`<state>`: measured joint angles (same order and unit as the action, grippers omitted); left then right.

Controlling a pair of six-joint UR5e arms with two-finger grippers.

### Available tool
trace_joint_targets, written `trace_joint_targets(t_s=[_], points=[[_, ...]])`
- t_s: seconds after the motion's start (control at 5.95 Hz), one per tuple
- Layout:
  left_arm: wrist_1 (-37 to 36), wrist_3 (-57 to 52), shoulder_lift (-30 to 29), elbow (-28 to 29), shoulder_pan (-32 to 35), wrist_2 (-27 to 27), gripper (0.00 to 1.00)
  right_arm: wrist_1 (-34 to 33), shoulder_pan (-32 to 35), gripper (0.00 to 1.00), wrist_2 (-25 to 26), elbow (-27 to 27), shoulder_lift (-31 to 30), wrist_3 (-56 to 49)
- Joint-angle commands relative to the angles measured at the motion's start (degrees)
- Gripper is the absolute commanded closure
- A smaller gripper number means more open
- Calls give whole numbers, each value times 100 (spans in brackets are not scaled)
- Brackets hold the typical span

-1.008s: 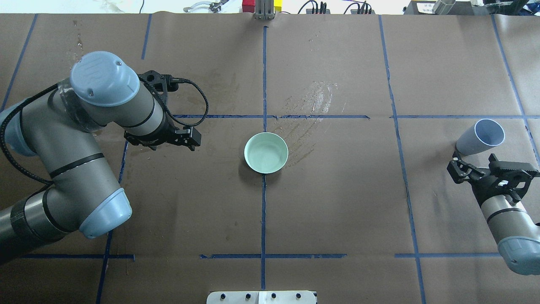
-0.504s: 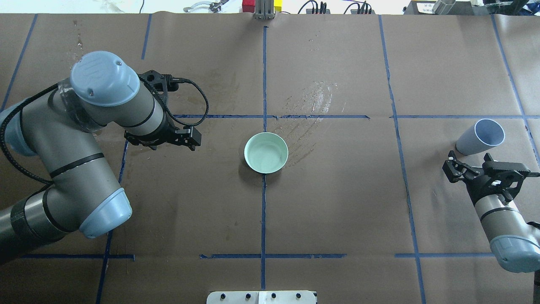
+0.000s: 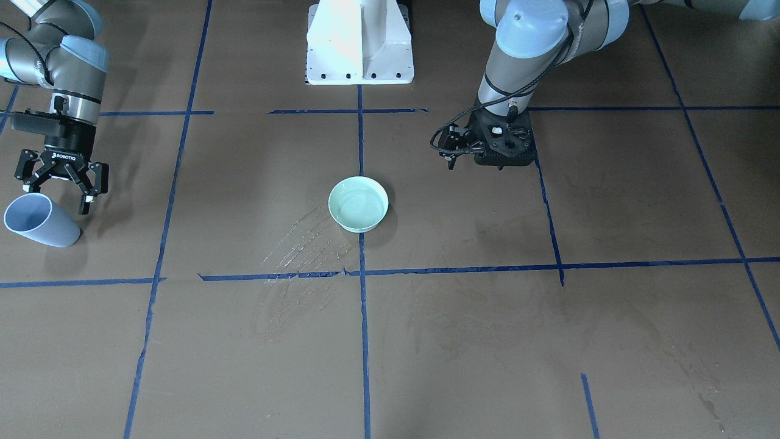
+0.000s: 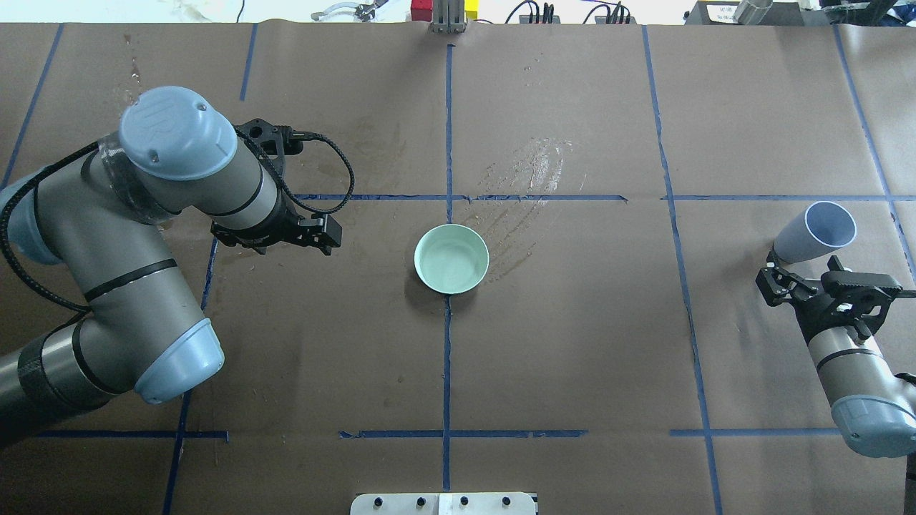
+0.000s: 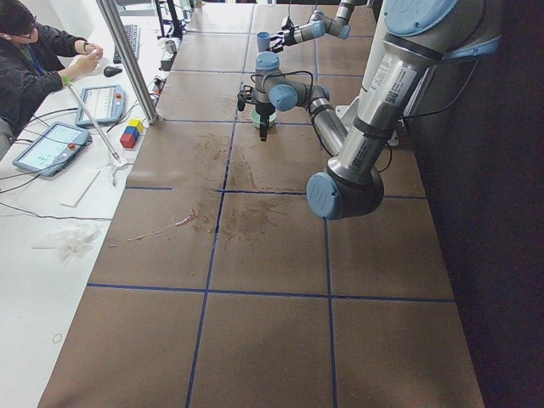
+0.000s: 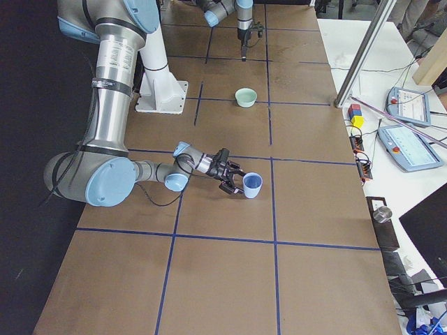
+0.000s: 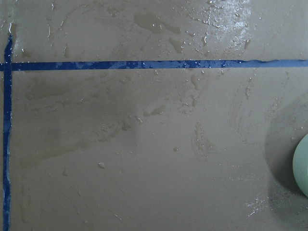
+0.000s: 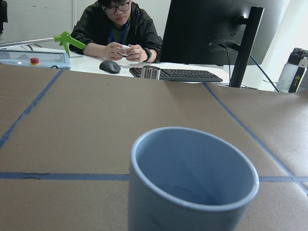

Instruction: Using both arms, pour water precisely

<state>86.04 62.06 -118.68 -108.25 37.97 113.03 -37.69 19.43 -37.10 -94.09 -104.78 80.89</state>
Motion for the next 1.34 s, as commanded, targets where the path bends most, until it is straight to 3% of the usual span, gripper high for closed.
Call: trace_joint_targets(t_s=[0.0,1.18], points=[[0,-1,3,-3,0,0,0,-10,183,0,-25,14,141,-3],[0,-10,3,6,0,0,0,-19,368,0,-34,365,230,-3]])
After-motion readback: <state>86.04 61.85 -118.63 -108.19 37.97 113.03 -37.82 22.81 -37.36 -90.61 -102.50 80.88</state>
